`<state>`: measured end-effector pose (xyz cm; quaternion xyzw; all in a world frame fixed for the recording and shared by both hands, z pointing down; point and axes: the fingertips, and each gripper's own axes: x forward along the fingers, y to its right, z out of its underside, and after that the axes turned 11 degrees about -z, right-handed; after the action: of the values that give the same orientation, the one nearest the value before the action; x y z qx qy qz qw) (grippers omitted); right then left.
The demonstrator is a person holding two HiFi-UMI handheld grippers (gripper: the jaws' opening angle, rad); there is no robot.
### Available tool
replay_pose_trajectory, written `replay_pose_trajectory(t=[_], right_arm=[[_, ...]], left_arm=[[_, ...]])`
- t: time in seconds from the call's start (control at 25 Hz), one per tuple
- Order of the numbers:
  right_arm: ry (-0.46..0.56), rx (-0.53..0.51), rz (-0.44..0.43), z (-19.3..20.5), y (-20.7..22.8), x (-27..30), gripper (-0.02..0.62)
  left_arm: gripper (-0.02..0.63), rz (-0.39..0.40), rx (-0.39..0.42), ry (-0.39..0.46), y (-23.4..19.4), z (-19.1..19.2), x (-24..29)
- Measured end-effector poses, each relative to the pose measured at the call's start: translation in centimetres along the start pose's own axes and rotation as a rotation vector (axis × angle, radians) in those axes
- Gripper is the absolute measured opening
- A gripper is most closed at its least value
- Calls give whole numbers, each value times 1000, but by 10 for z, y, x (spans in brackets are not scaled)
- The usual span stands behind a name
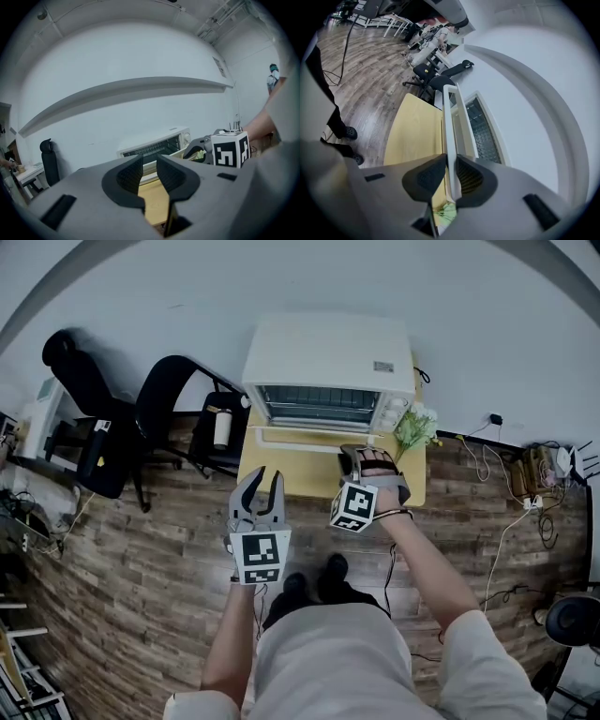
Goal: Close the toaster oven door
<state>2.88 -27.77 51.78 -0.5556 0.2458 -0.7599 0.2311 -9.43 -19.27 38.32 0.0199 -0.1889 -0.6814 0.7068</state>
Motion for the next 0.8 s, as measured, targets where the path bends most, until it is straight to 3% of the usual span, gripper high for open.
replay_pose_trajectory(t=[0.8], right_arm=[[-2, -16, -12, 1, 61, 10, 84]], left_arm=[[87, -22, 0, 29, 8, -32, 25]])
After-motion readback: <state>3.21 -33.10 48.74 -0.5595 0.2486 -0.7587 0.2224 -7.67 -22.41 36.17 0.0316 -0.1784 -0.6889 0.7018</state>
